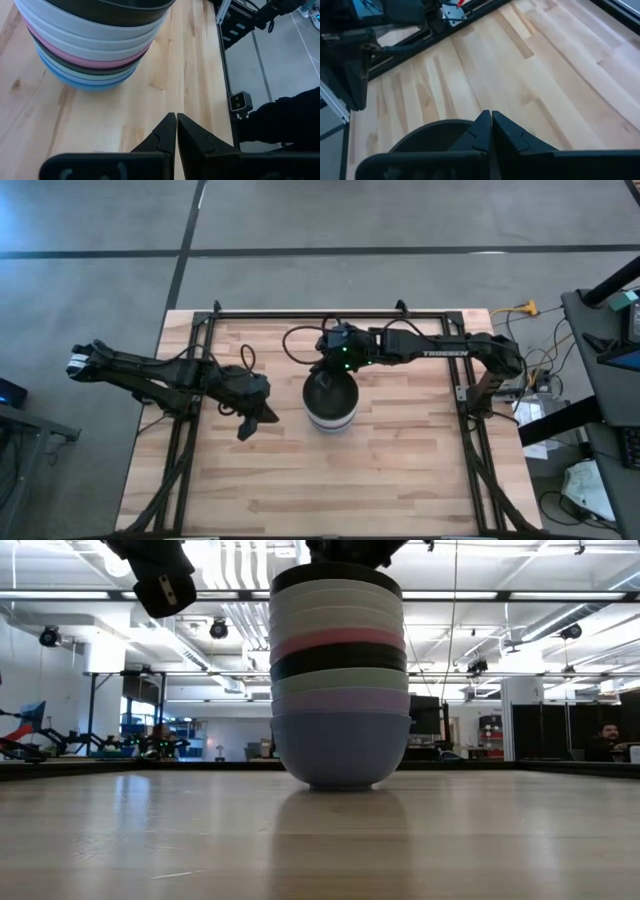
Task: Nest bowls inside each other
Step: Stack the bottom black bowl on top of the white bowl, then return to Home Position
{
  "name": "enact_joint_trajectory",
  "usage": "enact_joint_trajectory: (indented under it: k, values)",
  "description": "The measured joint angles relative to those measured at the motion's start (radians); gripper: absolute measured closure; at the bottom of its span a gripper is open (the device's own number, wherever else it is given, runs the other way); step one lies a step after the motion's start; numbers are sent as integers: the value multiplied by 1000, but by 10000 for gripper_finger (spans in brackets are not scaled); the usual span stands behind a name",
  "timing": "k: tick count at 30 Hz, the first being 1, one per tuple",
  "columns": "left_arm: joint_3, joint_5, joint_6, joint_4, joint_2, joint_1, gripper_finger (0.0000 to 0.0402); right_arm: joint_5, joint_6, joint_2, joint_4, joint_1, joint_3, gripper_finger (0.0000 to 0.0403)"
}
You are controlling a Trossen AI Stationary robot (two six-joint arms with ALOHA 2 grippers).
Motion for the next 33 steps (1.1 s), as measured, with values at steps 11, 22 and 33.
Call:
enact_joint_trajectory:
  k: [11,22,33]
  values:
    - [8,0,0,0,0,0,402,-2,-15,-43,20,4,0,394]
    - [39,-58,7,255,-27,0,402,144,-46,-429,168,216,-271,394]
    - [39,-79,132,773,-106,156,402,266,-105,-666,1064,255,-668,394]
